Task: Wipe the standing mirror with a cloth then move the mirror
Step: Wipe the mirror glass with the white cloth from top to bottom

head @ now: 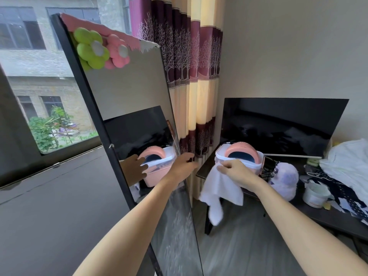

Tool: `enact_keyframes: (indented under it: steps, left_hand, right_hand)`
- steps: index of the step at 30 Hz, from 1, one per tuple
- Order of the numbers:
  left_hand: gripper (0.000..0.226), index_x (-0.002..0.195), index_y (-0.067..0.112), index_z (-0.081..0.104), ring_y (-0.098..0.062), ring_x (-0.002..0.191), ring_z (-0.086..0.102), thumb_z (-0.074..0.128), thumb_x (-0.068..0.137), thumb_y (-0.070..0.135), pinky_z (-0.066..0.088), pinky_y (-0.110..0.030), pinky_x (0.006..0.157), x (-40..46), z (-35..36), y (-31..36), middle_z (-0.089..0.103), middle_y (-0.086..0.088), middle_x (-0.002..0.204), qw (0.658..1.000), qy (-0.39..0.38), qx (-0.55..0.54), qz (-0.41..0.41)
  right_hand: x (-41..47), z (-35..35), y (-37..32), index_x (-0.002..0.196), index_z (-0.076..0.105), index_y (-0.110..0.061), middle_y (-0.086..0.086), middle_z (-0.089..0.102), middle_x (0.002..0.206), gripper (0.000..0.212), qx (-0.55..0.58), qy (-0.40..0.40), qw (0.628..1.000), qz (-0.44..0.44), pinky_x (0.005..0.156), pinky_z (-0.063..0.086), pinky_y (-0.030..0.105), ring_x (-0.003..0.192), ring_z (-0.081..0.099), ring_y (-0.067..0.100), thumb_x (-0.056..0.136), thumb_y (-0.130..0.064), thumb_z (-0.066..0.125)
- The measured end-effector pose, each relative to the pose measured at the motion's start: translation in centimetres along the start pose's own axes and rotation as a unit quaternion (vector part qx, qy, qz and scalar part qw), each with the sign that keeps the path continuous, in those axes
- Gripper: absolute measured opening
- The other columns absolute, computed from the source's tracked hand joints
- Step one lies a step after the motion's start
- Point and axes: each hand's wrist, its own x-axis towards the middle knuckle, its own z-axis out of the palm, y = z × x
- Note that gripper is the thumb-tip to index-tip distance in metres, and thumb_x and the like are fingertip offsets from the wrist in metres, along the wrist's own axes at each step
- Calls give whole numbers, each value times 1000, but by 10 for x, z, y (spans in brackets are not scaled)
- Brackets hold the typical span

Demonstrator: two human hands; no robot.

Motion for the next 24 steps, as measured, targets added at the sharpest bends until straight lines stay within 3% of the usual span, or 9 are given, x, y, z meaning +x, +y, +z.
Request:
enact_keyframes:
  steps: [4, 7, 9, 11, 13, 16, 18, 22, 24]
  left_hand:
    - [61, 141, 23, 32, -16, 124, 42, 61, 88, 33, 38, -33, 102, -6, 6, -7, 41, 5, 139, 991, -128, 16, 33]
    - [32, 120, 23, 49, -7, 88, 58, 60, 90, 28, 49, -17, 69, -9, 10, -9, 60, 5, 105, 986, -157, -3, 46]
    - [13, 105, 16, 56, -8, 72, 59, 55, 93, 19, 48, -15, 54, -7, 10, -11, 63, 1, 89, 989, -135, -29, 42]
    - [9, 101, 16, 58, -17, 77, 63, 53, 93, 19, 53, -24, 61, -6, 9, -9, 66, -5, 92, 992, -106, -66, 24]
    - [21, 110, 14, 55, -25, 94, 63, 55, 92, 23, 53, -35, 81, -3, 4, -7, 65, -10, 106, 994, -76, -78, 13]
    - [32, 122, 11, 46, -24, 102, 59, 50, 95, 28, 50, -33, 84, -2, -5, -2, 60, -11, 114, 997, -29, -74, 19]
    - [28, 120, 13, 48, -24, 102, 58, 44, 98, 29, 49, -33, 85, -1, -10, 3, 59, -8, 110, 993, 15, -113, 20]
    - [20, 93, 6, 59, -16, 76, 53, 47, 96, 21, 41, -20, 64, -1, -20, 11, 55, -9, 84, 986, 127, -30, 101]
    - [14, 93, 6, 62, -10, 80, 46, 53, 93, 16, 33, -11, 58, -4, -27, 15, 48, -5, 97, 983, 118, 10, 144]
  right_hand:
    - [2, -1, -10, 57, 46, -12, -2, 42, 68, 36, 137, 64, 987, -62, 67, 35, 17, 69, 42, 12, 92, -14, 54]
    - [7, 3, -13, 79, 63, -15, 14, 57, 85, 20, 196, 86, 974, -69, 79, 39, 33, 85, 51, 17, 93, -25, 53]
    - [8, 6, -15, 93, 61, -24, 4, 59, 91, 9, 213, 103, 969, -69, 81, 43, 34, 92, 53, 18, 93, -27, 53]
    - [12, 12, -15, 117, 53, -27, 2, 58, 107, 27, 286, 77, 954, -47, 92, 48, 40, 105, 55, 22, 90, -26, 56]
    - [18, 18, -12, 135, 40, -23, 8, 55, 125, 51, 402, 15, 916, 13, 100, 45, 47, 114, 55, 28, 87, -28, 59]
    - [17, 28, -7, 125, 51, -8, 13, 62, 113, 42, 486, -108, 865, 51, 87, 48, 40, 102, 59, 29, 91, -32, 50]
    - [17, 35, -9, 115, 57, -8, 10, 65, 99, 32, 510, -134, 848, 39, 73, 48, 35, 88, 62, 24, 94, -30, 46]
    - [29, 44, -26, 106, 53, -14, 9, 62, 96, 15, 521, 10, 852, 46, 55, 50, 26, 77, 61, 22, 91, -11, 52]
    - [30, 45, -35, 89, 53, -18, 8, 60, 84, 12, 504, 34, 861, 55, 50, 47, 24, 69, 58, 20, 92, -8, 48]
